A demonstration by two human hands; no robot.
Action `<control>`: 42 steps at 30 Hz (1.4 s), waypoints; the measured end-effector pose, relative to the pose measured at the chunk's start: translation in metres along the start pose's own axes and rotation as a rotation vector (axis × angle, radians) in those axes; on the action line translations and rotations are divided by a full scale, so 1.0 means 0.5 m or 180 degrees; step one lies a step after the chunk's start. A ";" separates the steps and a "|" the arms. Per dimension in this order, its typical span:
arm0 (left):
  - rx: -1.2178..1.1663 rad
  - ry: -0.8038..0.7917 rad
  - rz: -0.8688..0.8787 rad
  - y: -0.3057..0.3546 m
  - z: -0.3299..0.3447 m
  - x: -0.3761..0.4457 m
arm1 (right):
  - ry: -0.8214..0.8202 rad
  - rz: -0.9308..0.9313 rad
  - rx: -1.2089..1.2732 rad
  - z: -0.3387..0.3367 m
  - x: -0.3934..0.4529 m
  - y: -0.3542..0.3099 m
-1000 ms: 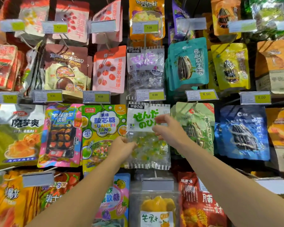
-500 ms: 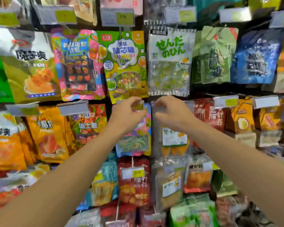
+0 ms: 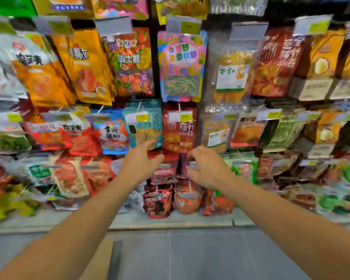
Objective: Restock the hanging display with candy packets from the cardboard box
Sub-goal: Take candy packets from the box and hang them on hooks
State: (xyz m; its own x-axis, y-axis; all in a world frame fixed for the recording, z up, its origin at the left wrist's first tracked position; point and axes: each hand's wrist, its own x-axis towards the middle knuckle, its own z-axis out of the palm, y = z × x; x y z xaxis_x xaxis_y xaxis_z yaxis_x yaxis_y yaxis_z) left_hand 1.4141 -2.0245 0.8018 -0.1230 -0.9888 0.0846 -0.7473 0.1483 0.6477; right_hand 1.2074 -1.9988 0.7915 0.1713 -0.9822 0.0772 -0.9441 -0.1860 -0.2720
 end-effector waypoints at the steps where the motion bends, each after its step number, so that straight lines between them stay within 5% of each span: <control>1: 0.0040 -0.0035 -0.0102 -0.020 0.011 -0.044 | -0.0063 -0.0024 0.0030 0.035 -0.030 -0.009; 11: 0.0220 -0.0341 -0.1021 -0.199 0.075 -0.414 | -0.1130 -0.0068 0.0560 0.323 -0.308 -0.149; 22: -0.0086 -0.0545 -0.2041 -0.481 0.042 -0.708 | -0.2133 -0.0230 0.0449 0.506 -0.419 -0.382; 42: -0.0340 -0.0592 -0.2885 -1.036 -0.296 -0.707 | -0.2423 -0.0437 0.0142 0.753 -0.150 -0.904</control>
State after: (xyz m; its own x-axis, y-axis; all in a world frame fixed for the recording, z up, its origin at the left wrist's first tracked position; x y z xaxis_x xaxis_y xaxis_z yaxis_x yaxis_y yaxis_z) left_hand 1.9412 -1.7545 0.5484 0.3686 -0.7064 -0.6043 -0.5461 -0.6906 0.4741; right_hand 1.7273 -1.8512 0.5474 0.4476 -0.6947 -0.5630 -0.8909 -0.2925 -0.3474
